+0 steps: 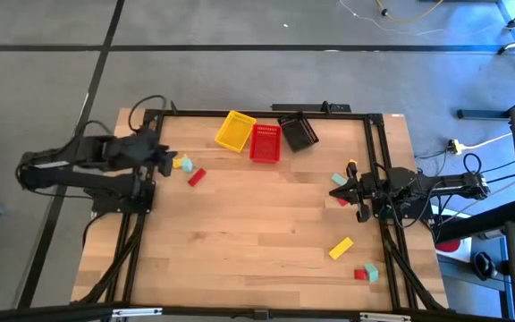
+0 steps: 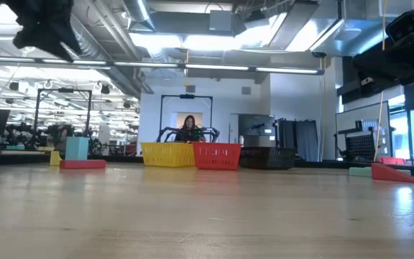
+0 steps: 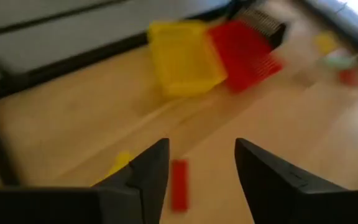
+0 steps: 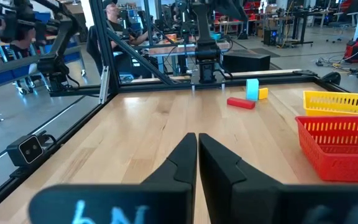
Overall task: Sort & place blocks by color
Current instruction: Put the top left blue block into the black bin
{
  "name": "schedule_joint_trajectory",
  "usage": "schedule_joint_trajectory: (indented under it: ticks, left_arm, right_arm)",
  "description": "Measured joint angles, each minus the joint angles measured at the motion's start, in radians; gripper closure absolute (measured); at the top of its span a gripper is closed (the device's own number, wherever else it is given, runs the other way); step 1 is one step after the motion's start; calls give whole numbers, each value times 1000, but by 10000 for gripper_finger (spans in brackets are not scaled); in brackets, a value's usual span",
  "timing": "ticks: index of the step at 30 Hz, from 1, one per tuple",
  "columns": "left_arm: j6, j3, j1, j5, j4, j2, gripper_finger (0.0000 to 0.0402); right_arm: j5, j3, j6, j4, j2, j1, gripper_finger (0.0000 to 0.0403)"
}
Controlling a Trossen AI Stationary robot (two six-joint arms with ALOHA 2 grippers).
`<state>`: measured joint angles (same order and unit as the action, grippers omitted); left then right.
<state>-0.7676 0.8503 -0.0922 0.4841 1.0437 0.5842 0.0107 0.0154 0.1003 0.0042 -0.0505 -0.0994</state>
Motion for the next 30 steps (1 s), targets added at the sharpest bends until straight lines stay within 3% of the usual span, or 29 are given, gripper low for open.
schedule_joint_trajectory:
  ticks: [3, 8, 13, 30]
  left_arm:
    - [-45, 22, -48, -30, 82, 89, 214]
    - [-46, 22, -111, -85, 53, 242, 213]
    - [-41, 20, -127, -51, 34, 372, 215]
    - [-235, 20, -121, -34, 10, 582, 216]
  right_arm:
    - [0, 0, -1, 0, 0, 0, 382]
    - [0, 0, -1, 0, 0, 0, 382]
    - [0, 0, -1, 0, 0, 0, 382]
    - [0, 0, -1, 0, 0, 0, 382]
